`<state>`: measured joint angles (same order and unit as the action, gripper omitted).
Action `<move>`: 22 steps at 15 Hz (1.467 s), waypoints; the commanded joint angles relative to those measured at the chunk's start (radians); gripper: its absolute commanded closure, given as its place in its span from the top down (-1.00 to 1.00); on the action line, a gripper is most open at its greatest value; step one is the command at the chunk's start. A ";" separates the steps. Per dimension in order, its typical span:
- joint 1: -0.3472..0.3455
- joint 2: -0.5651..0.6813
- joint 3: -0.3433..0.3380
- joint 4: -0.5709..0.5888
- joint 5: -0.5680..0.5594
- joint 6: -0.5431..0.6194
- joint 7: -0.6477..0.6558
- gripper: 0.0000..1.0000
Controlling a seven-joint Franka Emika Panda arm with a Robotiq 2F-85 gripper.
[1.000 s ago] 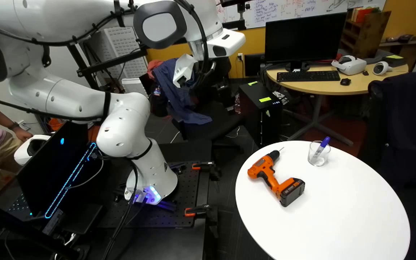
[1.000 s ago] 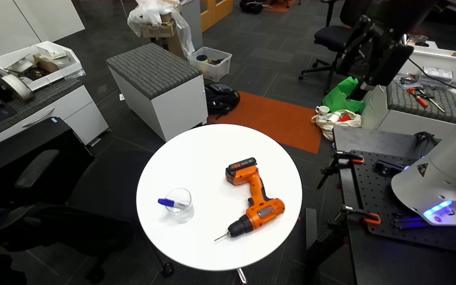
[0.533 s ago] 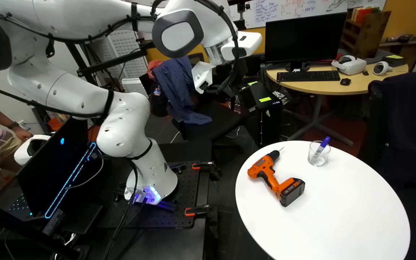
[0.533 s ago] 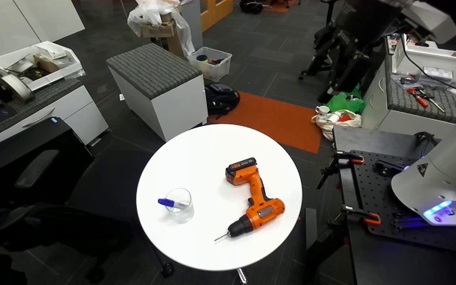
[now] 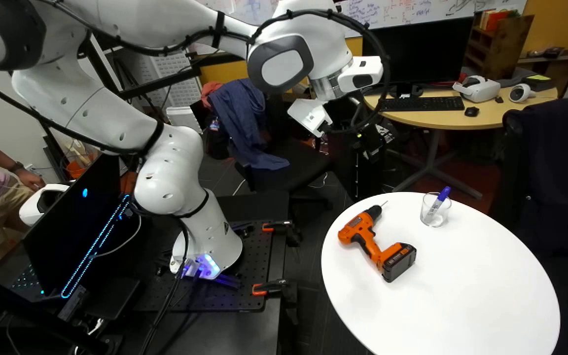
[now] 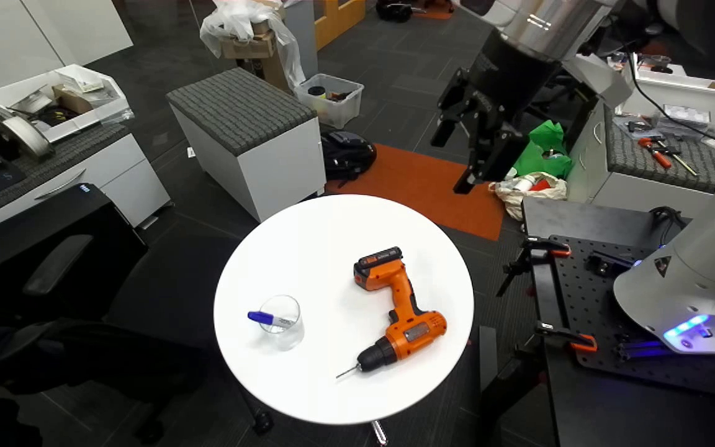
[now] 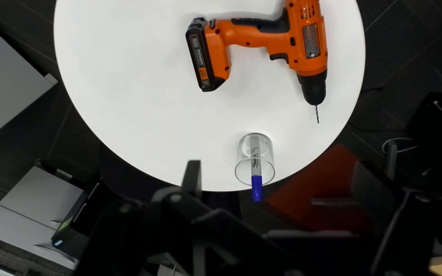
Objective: Take the pen out of the cup and put it on the table
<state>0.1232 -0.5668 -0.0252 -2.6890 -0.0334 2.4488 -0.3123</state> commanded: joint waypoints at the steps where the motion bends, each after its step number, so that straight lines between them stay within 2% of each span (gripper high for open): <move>1: 0.025 0.146 -0.012 0.086 -0.004 0.049 -0.049 1.00; 9: 0.003 0.433 0.025 0.261 -0.023 0.088 -0.029 1.00; 13: -0.011 0.558 0.045 0.362 -0.058 0.059 0.003 1.00; 16: -0.022 0.597 0.049 0.395 -0.094 0.042 0.018 1.00; 17: -0.023 0.570 0.052 0.356 -0.063 0.064 -0.013 1.00; 22: -0.030 0.596 0.054 0.377 -0.071 0.063 -0.012 1.00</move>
<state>0.1151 0.0291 0.0068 -2.3131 -0.1036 2.5147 -0.3257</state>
